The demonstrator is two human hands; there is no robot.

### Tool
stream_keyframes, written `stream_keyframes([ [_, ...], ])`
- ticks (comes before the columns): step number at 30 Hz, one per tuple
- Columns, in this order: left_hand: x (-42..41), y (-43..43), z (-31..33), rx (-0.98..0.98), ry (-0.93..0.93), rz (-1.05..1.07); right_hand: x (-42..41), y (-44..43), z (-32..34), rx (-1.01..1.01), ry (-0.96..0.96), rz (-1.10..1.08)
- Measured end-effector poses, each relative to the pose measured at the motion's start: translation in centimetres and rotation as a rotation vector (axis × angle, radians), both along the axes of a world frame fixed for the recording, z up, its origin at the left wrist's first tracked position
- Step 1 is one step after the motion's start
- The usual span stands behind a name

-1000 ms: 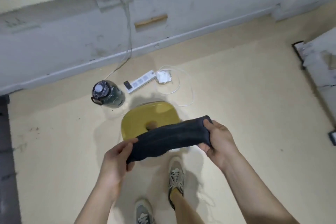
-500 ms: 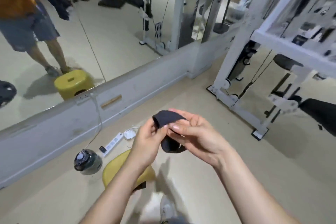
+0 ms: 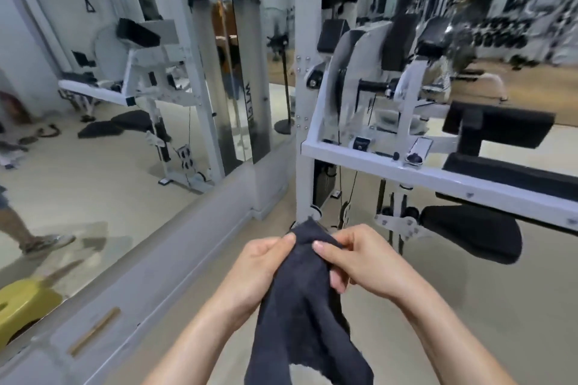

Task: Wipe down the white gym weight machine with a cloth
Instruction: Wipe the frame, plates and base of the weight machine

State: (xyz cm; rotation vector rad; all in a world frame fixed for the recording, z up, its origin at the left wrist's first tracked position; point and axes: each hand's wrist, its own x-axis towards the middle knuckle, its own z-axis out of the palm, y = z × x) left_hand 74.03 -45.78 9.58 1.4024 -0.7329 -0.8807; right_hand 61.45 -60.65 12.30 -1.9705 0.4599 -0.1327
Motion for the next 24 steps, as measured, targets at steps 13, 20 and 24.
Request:
stream_keyframes([
  [13, 11.5, -21.8, 2.1, -0.044, -0.153, 0.186, 10.3, -19.4, 0.4, 0.159, -0.381, -0.582],
  [20, 24.1, -30.1, 4.2, -0.188, -0.422, 0.241, 22.7, -23.9, 1.8, -0.361, -0.567, -0.744],
  [24, 29.5, -34.5, 6.7, -0.274, -0.573, 0.161, 28.4, -27.6, 5.0, -0.479, -0.633, -0.923],
])
